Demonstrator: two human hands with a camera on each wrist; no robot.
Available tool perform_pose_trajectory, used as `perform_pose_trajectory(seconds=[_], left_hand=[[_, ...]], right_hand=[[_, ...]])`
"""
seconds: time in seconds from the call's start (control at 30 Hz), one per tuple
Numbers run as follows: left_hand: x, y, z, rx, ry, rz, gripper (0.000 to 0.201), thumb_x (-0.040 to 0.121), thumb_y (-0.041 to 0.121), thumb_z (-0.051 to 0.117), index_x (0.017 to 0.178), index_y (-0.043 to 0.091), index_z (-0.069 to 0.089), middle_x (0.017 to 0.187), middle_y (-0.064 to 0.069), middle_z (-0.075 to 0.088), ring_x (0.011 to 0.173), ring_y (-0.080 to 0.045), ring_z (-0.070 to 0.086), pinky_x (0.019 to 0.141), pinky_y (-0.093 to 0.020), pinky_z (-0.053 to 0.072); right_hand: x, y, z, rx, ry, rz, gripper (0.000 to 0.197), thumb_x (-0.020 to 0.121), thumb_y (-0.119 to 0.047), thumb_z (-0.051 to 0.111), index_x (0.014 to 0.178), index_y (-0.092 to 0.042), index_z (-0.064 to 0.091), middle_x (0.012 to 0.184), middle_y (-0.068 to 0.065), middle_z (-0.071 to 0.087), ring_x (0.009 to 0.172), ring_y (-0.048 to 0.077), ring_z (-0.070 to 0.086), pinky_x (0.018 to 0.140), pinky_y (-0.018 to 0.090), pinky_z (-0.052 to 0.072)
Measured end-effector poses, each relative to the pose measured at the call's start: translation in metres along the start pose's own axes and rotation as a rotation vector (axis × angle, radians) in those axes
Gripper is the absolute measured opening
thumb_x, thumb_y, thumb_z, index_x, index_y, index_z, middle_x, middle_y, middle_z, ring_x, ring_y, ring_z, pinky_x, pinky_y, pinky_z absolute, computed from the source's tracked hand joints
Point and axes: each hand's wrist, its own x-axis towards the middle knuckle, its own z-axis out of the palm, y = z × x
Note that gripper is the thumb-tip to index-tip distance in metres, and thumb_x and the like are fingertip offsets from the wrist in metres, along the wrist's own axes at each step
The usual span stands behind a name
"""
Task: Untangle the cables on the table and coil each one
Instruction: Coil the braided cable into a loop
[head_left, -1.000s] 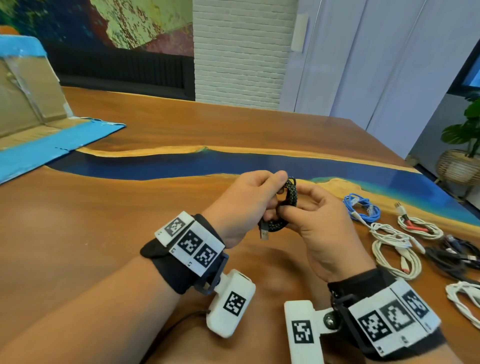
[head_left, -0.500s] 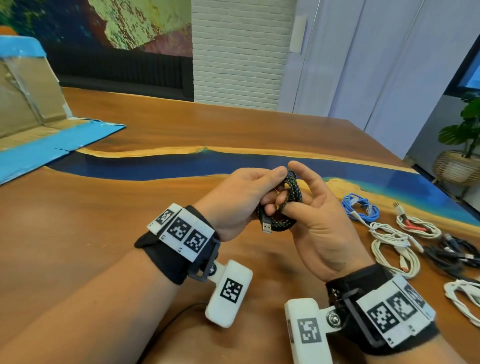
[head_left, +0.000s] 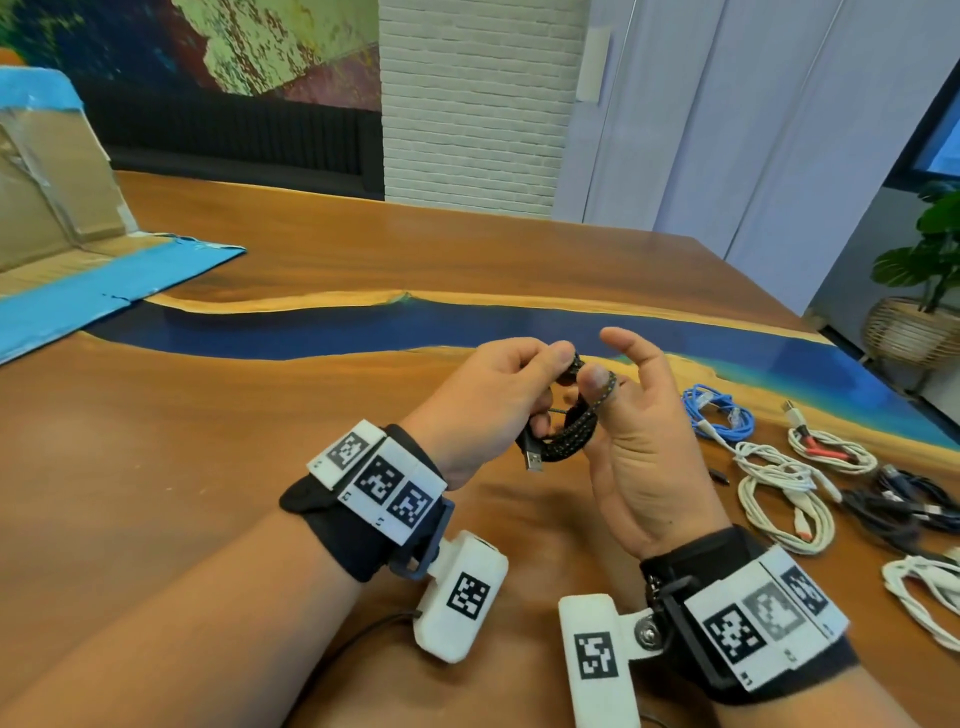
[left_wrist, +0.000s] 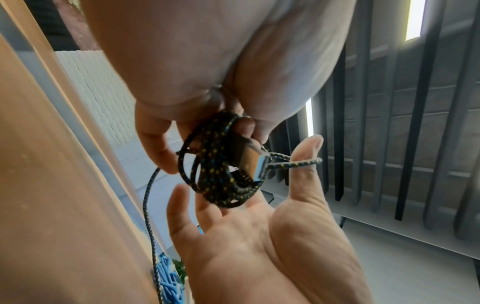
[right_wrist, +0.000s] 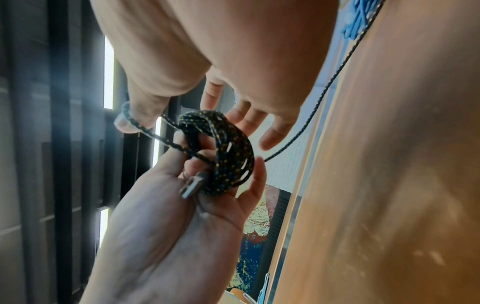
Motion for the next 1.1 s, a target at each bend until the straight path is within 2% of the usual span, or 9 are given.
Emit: perform_pose_trajectory(seconds=[0.07, 0.17, 0.3, 0.47, 0.6, 0.7, 0.77, 0.93, 1.1], left_hand=[[0.003, -0.002, -0.007, 0.056, 0.036, -0.007, 0.037, 0.108, 0.033, 0.047, 0.092, 0.001, 0.058, 0.054, 0.012, 0.042, 0.051, -0.012, 0.047, 0.063, -0.031, 0.041], [0.005, -0.004, -0.016, 0.113, 0.091, -0.040, 0.034, 0.108, 0.034, 0.048, 0.084, 0.010, 0.051, 0.054, 0.012, 0.041, 0.051, -0.012, 0.046, 0.066, -0.032, 0.037], [0.009, -0.004, -0.023, 0.084, 0.133, -0.064, 0.035, 0.108, 0.032, 0.047, 0.077, 0.017, 0.046, 0.052, 0.013, 0.038, 0.050, -0.012, 0.040, 0.062, -0.031, 0.035], [0.009, 0.003, -0.029, -0.090, 0.117, -0.105, 0.035, 0.109, 0.030, 0.046, 0.076, 0.019, 0.040, 0.056, 0.008, 0.027, 0.049, -0.014, 0.029, 0.070, -0.032, 0.045], [0.011, 0.001, -0.030, -0.019, 0.139, -0.122, 0.037, 0.108, 0.032, 0.048, 0.074, 0.019, 0.039, 0.053, 0.009, 0.034, 0.047, -0.013, 0.033, 0.069, -0.032, 0.044], [0.011, 0.001, -0.034, 0.006, 0.172, -0.156, 0.040, 0.108, 0.032, 0.050, 0.072, 0.020, 0.039, 0.051, 0.011, 0.034, 0.046, -0.012, 0.032, 0.073, -0.038, 0.036], [0.010, 0.005, -0.039, -0.049, 0.199, -0.181, 0.037, 0.108, 0.032, 0.049, 0.074, 0.020, 0.041, 0.053, 0.011, 0.030, 0.047, -0.012, 0.029, 0.075, -0.040, 0.039], [0.009, 0.010, -0.047, -0.103, 0.232, -0.184, 0.032, 0.108, 0.033, 0.048, 0.079, 0.020, 0.049, 0.057, 0.008, 0.028, 0.048, -0.012, 0.029, 0.075, -0.039, 0.044], [0.009, 0.007, -0.038, -0.059, 0.182, -0.181, 0.031, 0.108, 0.034, 0.049, 0.080, 0.021, 0.042, 0.059, 0.007, 0.028, 0.049, -0.013, 0.029, 0.072, -0.038, 0.045]], right_hand=[[0.001, -0.004, 0.001, -0.038, 0.058, -0.072, 0.062, 0.071, -0.049, 0.085, 0.119, -0.018, 0.059, 0.086, 0.017, 0.061, 0.076, 0.025, 0.062, 0.075, 0.044, 0.056], [0.005, -0.011, -0.005, 0.043, 0.125, -0.116, 0.038, 0.085, -0.038, 0.063, 0.113, -0.012, 0.065, 0.062, 0.001, 0.054, 0.059, 0.014, 0.052, 0.066, 0.032, 0.050], [0.004, -0.025, -0.009, 0.186, 0.068, -0.032, 0.030, 0.101, -0.035, 0.050, 0.112, -0.012, 0.065, 0.086, 0.009, 0.074, 0.081, 0.023, 0.072, 0.081, 0.037, 0.060], [0.008, -0.040, -0.029, 0.284, 0.173, 0.010, 0.021, 0.106, -0.025, 0.048, 0.105, -0.012, 0.065, 0.068, -0.002, 0.057, 0.058, 0.014, 0.056, 0.065, 0.032, 0.058], [0.012, -0.048, -0.041, 0.427, 0.246, 0.016, 0.017, 0.107, -0.020, 0.045, 0.105, -0.014, 0.061, 0.089, 0.003, 0.075, 0.071, 0.014, 0.071, 0.069, 0.030, 0.060], [0.015, -0.054, -0.050, 0.428, 0.255, 0.040, 0.022, 0.108, -0.015, 0.037, 0.106, -0.018, 0.059, 0.095, 0.002, 0.072, 0.045, 0.005, 0.044, 0.045, 0.018, 0.043], [0.019, -0.057, -0.060, 0.397, 0.294, 0.065, 0.029, 0.106, -0.010, 0.033, 0.113, -0.016, 0.060, 0.091, 0.003, 0.067, 0.043, 0.006, 0.029, 0.039, 0.018, 0.031], [0.022, -0.055, -0.071, 0.134, 0.341, 0.097, 0.029, 0.102, -0.016, 0.051, 0.125, -0.010, 0.066, 0.093, 0.004, 0.068, 0.051, 0.011, 0.039, 0.046, 0.023, 0.038], [0.019, -0.039, -0.058, -0.403, 0.267, 0.007, 0.022, 0.101, -0.009, 0.057, 0.105, -0.019, 0.076, 0.103, -0.001, 0.078, 0.086, 0.016, 0.068, 0.077, 0.033, 0.050]])
